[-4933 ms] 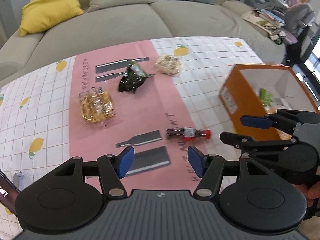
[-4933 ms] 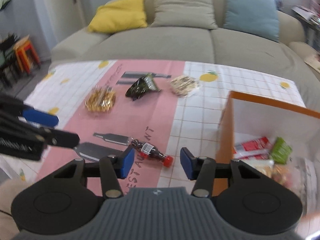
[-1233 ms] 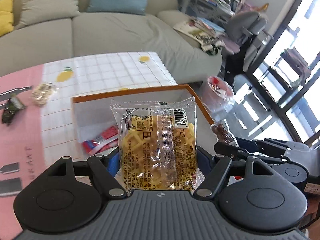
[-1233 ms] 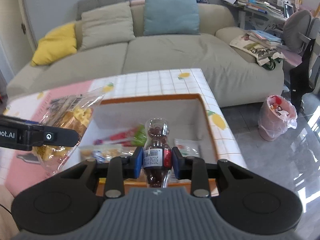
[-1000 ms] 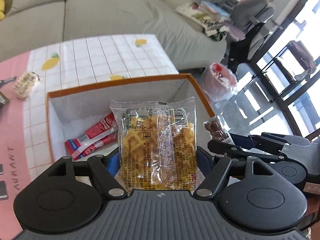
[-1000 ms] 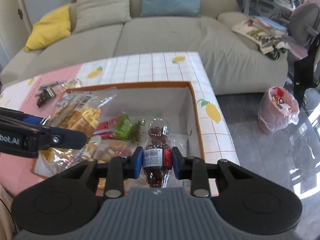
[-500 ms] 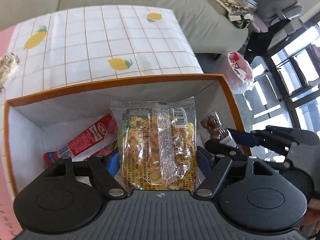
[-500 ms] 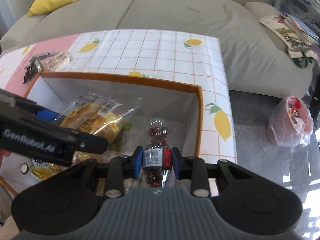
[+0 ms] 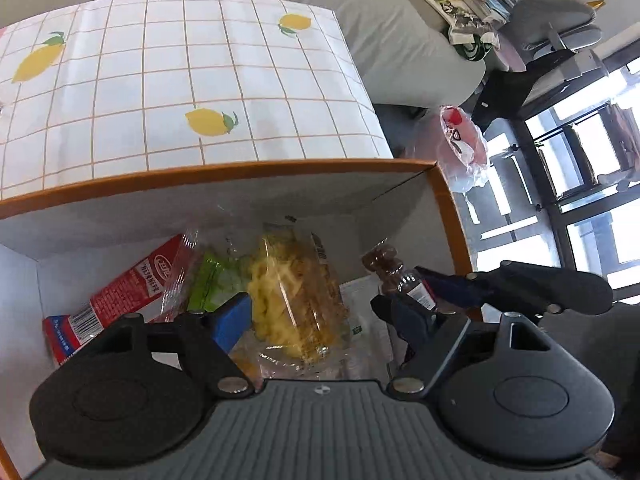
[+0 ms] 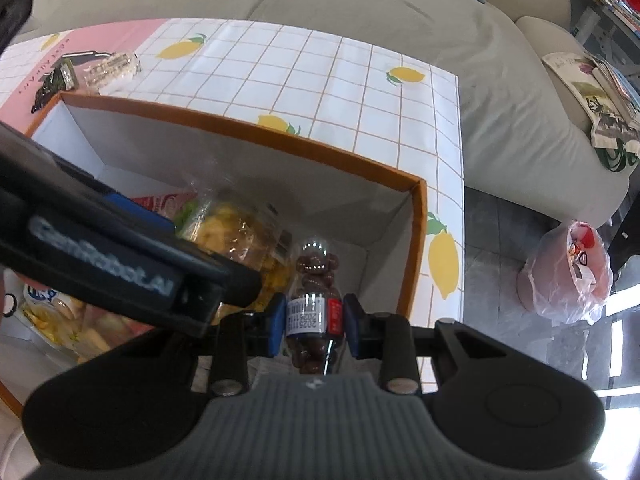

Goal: Organize snacks
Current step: 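Carry the bottle and noodle pack into the orange box and open both tools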

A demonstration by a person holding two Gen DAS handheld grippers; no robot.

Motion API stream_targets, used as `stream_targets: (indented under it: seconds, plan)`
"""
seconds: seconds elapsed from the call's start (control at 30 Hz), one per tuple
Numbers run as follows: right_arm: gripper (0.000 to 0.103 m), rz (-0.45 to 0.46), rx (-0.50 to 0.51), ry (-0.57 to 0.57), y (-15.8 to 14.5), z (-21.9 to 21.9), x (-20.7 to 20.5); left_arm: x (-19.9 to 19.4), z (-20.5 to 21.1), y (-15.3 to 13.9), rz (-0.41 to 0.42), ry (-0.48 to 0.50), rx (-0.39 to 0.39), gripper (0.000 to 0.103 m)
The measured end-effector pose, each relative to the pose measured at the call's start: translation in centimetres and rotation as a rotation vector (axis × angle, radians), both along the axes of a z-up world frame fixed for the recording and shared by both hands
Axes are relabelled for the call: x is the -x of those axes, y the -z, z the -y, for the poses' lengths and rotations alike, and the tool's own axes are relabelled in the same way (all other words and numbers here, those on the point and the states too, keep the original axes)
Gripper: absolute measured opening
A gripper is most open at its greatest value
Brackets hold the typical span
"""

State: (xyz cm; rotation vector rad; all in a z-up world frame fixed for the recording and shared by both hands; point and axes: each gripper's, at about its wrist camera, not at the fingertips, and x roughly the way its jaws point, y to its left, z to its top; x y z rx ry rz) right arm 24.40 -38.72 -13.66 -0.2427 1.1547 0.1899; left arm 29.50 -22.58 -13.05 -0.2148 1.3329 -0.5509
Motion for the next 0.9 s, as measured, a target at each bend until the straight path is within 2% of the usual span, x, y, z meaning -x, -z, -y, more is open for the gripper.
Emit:
stream_targets:
  seconds: [0.07, 0.13, 0.17, 0.2, 0.3, 0.4, 0.5, 0.73, 0.9]
  plan:
    - [0.029, -0.006, 0.001, 0.003, 0.1, 0.2, 0.0, 0.0, -0.3, -0.4, 0.008, -0.005, 0.017, 0.090]
    - [0.029, -0.005, -0.003, 0.005, 0.1, 0.2, 0.1, -0.1, -0.9, -0.6, 0.009, -0.021, 0.036, 0.081]
    - [0.029, -0.009, -0.011, 0.015, 0.1, 0.2, 0.1, -0.2, -1.1, -0.6, 0.009, -0.030, 0.040, 0.072]
    - [0.029, -0.014, -0.023, 0.029, 0.1, 0.3, 0.0, -0.3, -1.3, -0.6, 0.010, -0.041, 0.043, 0.059]
    - [0.029, -0.009, -0.032, 0.042, 0.2, -0.1, -0.2, -0.3, -1.9, -0.4, 0.002, -0.043, 0.047, 0.042]
    - [0.029, -0.006, -0.007, 0.026, 0.6, -0.8, -0.4, -0.5, -2.0, 0.4, -0.021, -0.037, 0.032, 0.035]
    - [0.029, -0.007, -0.011, 0.028, 0.8, -1.2, -0.6, -0.7, -1.8, 1.6, -0.067, -0.039, 0.052, 0.034]
    - [0.029, 0.036, -0.002, 0.015, 0.7, -1.2, -1.1, -1.1, -1.4, 2.2, -0.064, -0.049, 0.066, 0.034]
    - [0.030, 0.037, 0.008, 0.014, 0.5, -1.0, -1.2, -1.2, -0.6, 2.5, -0.060, -0.017, 0.065, 0.032]
